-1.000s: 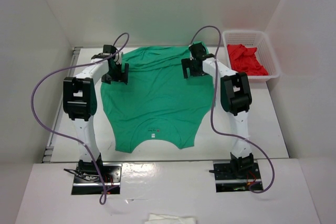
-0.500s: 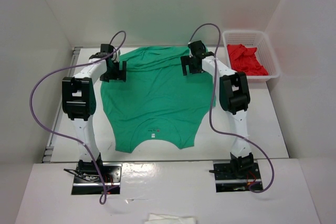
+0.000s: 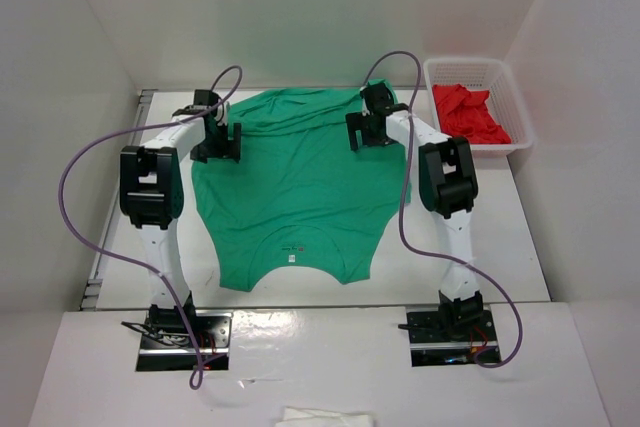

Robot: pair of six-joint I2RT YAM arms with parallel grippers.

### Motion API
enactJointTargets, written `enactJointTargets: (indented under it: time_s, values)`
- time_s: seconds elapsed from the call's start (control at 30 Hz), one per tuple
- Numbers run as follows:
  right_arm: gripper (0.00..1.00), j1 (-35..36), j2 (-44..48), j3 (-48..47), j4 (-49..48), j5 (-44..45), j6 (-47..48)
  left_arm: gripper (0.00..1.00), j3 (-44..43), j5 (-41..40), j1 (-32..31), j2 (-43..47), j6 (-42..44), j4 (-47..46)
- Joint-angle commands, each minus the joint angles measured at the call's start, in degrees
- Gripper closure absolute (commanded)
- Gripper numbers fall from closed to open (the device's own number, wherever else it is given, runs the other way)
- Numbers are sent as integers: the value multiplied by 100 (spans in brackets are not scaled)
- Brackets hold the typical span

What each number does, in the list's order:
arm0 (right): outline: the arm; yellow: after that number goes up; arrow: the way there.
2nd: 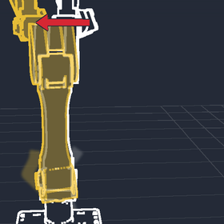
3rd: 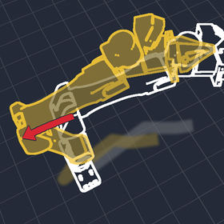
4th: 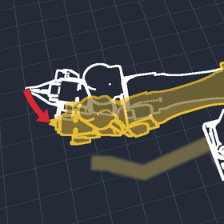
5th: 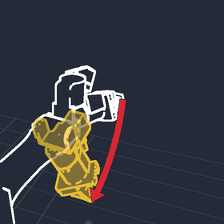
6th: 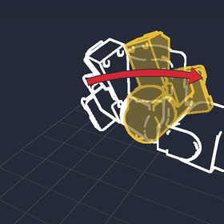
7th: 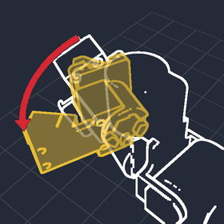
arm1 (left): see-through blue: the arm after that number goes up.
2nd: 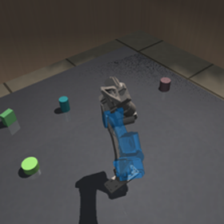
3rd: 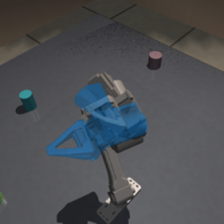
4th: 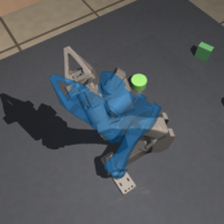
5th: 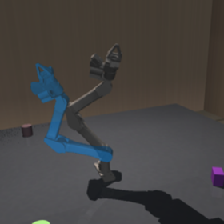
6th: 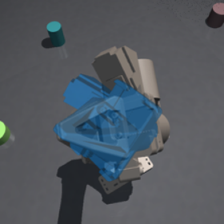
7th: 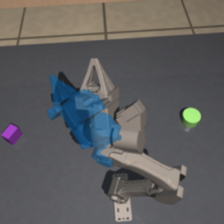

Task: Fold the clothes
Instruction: Flatten the tank top out

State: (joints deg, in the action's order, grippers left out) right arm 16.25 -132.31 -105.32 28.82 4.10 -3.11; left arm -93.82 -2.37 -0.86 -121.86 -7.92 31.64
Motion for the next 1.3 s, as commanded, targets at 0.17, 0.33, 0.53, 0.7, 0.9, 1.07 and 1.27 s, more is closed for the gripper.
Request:
enactJointTargets:
  time_s: [0.17,0.33,0.53,0.7,0.9,1.07,1.27]
  values:
    - [1,-78,188,573,115,-6,39,0,382,-114,69,-118,-271,27]
    - [1,-78,355,890,62,56,92,0,654,-9,130,-118,-324,79]
    - [1,-131,566,1013,62,4,92,0,856,-9,183,-13,-324,132]
    - [1,-131,619,1065,361,-120,92,0,909,-9,183,92,-272,194]
    - [1,-131,847,1189,581,-173,144,0,962,44,183,206,-113,544]
    - [1,-131,987,1259,950,-287,249,0,962,158,183,207,193,957]
    - [1,-131,1172,1470,1126,-287,425,0,980,35,183,400,624,1344]
